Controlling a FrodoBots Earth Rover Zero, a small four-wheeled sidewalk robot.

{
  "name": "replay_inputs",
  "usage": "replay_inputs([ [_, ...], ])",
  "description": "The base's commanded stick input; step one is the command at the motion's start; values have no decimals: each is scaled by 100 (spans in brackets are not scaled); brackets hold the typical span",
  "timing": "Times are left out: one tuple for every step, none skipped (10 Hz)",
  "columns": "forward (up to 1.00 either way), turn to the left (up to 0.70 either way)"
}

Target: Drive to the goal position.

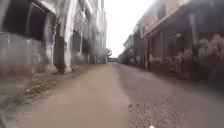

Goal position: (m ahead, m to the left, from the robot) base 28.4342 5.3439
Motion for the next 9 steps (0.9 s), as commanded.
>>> replay_inputs([
  [70,0],
  [70,0],
  [70,0],
  [70,0],
  [70,0],
  [70,0],
  [70,0],
  [70,0],
  [70,0],
])
